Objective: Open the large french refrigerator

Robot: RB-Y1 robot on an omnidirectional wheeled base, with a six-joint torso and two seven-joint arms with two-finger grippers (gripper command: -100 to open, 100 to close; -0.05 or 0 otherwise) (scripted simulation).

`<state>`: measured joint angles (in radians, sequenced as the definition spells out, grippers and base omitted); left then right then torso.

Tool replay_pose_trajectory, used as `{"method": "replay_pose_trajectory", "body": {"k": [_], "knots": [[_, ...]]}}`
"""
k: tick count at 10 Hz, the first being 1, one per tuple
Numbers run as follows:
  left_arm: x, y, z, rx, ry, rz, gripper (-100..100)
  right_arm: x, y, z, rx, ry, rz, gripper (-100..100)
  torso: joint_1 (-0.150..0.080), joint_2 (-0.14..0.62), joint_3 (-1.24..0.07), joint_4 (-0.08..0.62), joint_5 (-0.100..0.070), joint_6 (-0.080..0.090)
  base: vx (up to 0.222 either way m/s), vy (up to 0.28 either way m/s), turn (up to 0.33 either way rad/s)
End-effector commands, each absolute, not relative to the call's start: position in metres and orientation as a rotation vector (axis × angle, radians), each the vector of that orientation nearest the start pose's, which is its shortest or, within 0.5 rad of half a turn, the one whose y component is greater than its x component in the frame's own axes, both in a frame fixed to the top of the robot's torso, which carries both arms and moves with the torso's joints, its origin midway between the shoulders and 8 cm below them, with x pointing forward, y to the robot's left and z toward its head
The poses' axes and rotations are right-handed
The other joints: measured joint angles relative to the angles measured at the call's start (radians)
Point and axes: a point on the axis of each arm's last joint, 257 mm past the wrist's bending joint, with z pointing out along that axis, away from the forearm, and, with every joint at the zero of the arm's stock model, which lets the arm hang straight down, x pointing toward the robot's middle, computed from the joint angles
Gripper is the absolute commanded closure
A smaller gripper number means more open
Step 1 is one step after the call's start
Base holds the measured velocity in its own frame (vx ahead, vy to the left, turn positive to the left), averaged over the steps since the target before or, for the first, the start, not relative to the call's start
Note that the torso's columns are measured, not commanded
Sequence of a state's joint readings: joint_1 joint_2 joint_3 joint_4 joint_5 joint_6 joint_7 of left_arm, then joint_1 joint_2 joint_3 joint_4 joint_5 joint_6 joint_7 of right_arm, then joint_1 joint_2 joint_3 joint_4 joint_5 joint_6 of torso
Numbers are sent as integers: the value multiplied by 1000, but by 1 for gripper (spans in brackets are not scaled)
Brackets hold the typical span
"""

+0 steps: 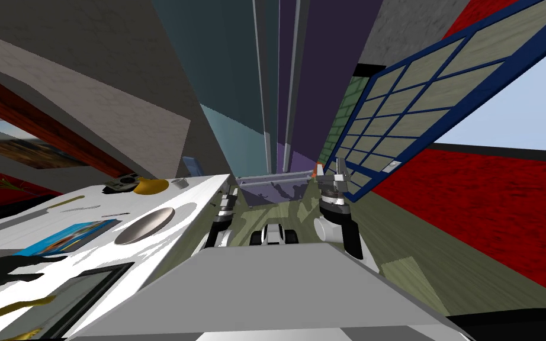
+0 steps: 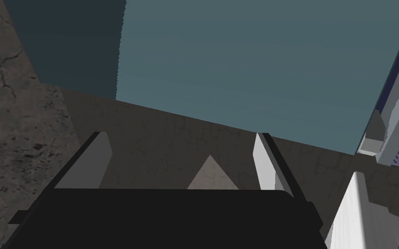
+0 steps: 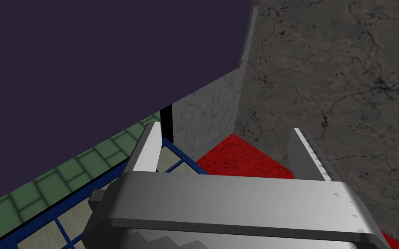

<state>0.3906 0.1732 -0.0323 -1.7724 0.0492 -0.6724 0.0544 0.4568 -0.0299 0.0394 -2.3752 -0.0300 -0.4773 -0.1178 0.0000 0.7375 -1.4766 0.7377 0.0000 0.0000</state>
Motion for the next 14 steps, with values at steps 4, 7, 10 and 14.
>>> {"method": "replay_pose_trajectory", "body": {"k": [4,7,10,14], "knots": [[400,286,-180,-810,920,-1319,-100,330,-258,75,610,515,1515,0,0,1,1,0,0,0,83,-7,11],[399,290,-202,-832,944,-1303,-100,330,-258,75,610,515,1515,0,-1,1,1,0,0,0,81,-21,10],[396,292,-225,-844,961,-1290,-100,330,-258,75,610,515,1515,0,1,1,0,0,0,0,93,-7,13],[391,294,-254,-871,988,-1271,-100,330,-258,75,610,515,1515,0,-1,1,1,0,0,0,85,-6,11]]}}
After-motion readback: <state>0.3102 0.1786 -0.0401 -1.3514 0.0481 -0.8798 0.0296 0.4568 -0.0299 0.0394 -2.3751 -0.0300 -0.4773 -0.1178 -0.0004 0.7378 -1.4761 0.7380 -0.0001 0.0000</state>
